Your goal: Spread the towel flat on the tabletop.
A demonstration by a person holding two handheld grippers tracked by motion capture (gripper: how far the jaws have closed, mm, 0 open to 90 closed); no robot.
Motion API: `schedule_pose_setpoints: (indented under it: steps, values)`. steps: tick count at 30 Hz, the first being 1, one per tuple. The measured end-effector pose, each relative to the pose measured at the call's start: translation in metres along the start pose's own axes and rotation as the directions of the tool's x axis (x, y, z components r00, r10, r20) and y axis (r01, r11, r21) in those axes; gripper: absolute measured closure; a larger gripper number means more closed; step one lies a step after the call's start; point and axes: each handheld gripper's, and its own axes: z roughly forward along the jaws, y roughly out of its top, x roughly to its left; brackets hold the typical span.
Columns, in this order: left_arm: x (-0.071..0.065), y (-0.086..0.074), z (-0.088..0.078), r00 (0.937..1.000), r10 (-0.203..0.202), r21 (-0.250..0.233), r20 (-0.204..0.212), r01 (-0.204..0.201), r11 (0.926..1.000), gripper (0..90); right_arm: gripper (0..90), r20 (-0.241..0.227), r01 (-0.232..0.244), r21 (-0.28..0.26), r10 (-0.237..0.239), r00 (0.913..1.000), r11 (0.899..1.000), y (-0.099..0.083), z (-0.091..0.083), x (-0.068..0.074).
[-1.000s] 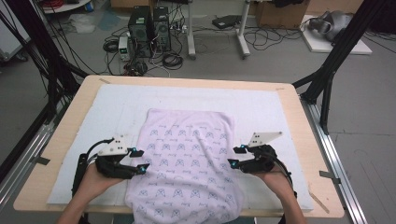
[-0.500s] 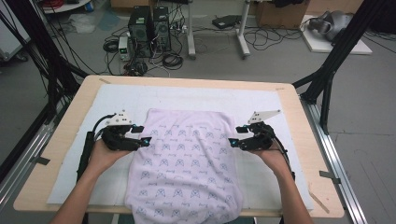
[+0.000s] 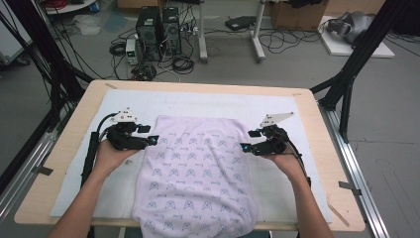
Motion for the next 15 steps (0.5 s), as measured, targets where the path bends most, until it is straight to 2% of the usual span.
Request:
schedule_pose_setpoints:
  steps: [6,8,12,15]
  values:
    - [0.009,0.020,0.005,0.9990,0.019,0.000,-0.041,-0.019,0.9998,43.3,33.3,0.014,0.012,-0.002,-0.012,0.9998,1.000,0.014,0.001,-0.009]
    - [0.015,0.024,0.009,0.9984,0.014,0.002,-0.055,-0.013,0.9999,43.4,33.4,0.025,0.010,0.003,-0.010,0.9997,1.000,0.020,0.003,-0.015]
    - [0.031,0.018,0.020,0.9984,-0.031,0.037,-0.047,0.033,0.9988,43.5,33.9,0.052,-0.002,0.010,0.002,0.9987,1.000,0.021,0.013,-0.027]
    - [0.039,0.010,0.031,0.9974,-0.046,0.070,-0.056,0.050,0.9963,43.6,33.8,0.064,-0.013,0.038,0.010,0.9979,0.999,0.016,0.022,-0.035]
